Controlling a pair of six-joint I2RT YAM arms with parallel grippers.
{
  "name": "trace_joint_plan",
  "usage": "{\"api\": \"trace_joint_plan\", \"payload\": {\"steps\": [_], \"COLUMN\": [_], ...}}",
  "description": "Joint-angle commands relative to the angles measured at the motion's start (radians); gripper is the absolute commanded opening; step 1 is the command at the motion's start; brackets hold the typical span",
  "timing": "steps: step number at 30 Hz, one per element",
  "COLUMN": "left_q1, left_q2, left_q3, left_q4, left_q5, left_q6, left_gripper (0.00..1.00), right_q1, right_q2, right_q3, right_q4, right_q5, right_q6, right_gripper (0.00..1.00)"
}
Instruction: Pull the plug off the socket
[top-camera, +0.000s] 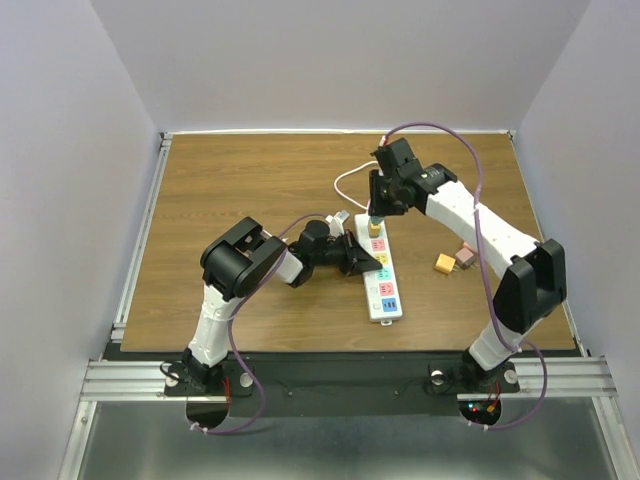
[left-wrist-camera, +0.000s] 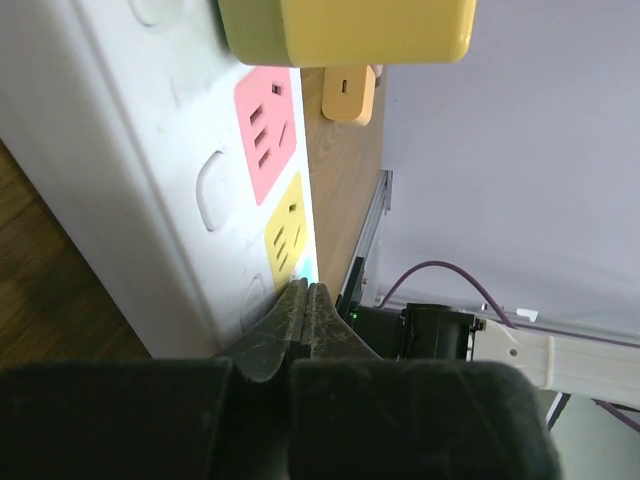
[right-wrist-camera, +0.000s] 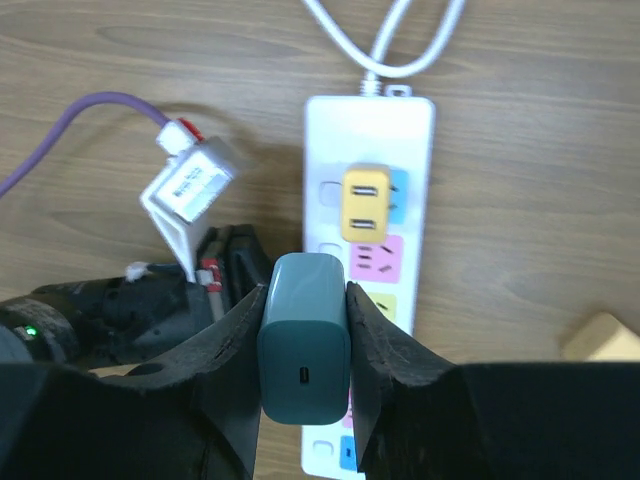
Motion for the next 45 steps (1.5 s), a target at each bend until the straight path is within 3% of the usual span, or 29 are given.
{"api": "trace_joint_plan", "payload": {"steps": [1,8,12,25,27,29,30,31,32,34,37,43,45], "left_q1": [0.012,0.014,0.012,0.003,0.003,0.001,0.003,0.001,0.001,0.0,0.0,0.0,0.0], "left_q2": [0.059,0.042,0.03,-0.028,-0.027,-0.025,-0.025,-0.028,-0.028,-0.027,-0.03,-0.038,-0.033], "left_q3": [-0.041,-0.041,-0.039,-0.058,-0.056,-0.055,-0.056,-0.056,-0.055,-0.049,-0.041,-0.009,0.01], "left_q4": [-0.192,-0.171,-0.168,-0.154,-0.154,-0.154,-0.154,-0.154,-0.154,-0.155,-0.154,-0.157,-0.161], "left_q5": [-0.078,-0.065,-0.046,-0.031,-0.026,-0.023,-0.023,-0.025,-0.02,-0.017,-0.014,-0.002,0.001], "left_q6": [0.071,0.068,0.073,0.106,0.107,0.11,0.11,0.111,0.111,0.111,0.11,0.12,0.12], "left_gripper": [0.0,0.0,0.0,0.0,0.0,0.0,0.0,0.0,0.0,0.0,0.0,0.0,0.0], "right_q1": [0.002,-0.173,-0.277,-0.311,-0.319,-0.319,-0.319,-0.319,-0.319,-0.319,-0.319,-0.269,-0.233], "right_q2": [-0.099,-0.114,0.006,0.278,0.291,0.275,0.265,0.255,0.237,0.222,0.19,0.093,0.085], "right_q3": [-0.005,-0.091,-0.088,-0.018,-0.027,-0.036,-0.039,-0.041,-0.041,-0.035,-0.024,0.062,0.109], "right_q4": [-0.071,-0.074,-0.077,-0.134,-0.141,-0.145,-0.145,-0.145,-0.145,-0.145,-0.154,-0.111,-0.109], "right_q5": [0.189,0.327,0.341,0.542,0.538,0.524,0.515,0.509,0.496,0.463,0.414,0.046,-0.01], "right_q6": [0.011,0.115,0.105,0.118,0.12,0.121,0.121,0.118,0.111,0.092,0.049,-0.089,-0.104], "right_gripper": [0.0,0.0,0.0,0.01,0.04,0.1,0.26,0.34,0.52,0.69,0.77,0.93,0.97]}}
